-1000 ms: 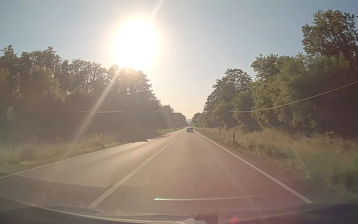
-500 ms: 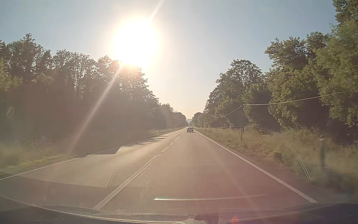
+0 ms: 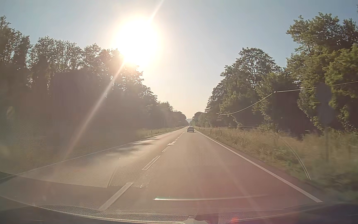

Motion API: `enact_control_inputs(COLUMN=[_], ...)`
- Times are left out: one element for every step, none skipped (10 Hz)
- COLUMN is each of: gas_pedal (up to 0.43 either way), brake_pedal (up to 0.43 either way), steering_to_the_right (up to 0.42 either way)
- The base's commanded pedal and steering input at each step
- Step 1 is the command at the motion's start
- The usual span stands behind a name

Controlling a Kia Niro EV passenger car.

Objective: Follow the waypoints while adhering to traffic rules and regulations

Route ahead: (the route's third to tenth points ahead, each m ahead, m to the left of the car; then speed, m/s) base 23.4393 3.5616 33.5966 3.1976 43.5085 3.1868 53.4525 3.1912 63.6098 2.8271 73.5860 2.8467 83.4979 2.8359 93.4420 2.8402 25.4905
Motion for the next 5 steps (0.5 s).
enact_control_inputs(gas_pedal=[0.000, 0.000, 0.000, 0.000, 0.000], brake_pedal=[0.000, 0.000, 0.000, 0.000, 0.000], steering_to_the_right=[0.000, 0.000, 0.000, 0.000, 0.000])
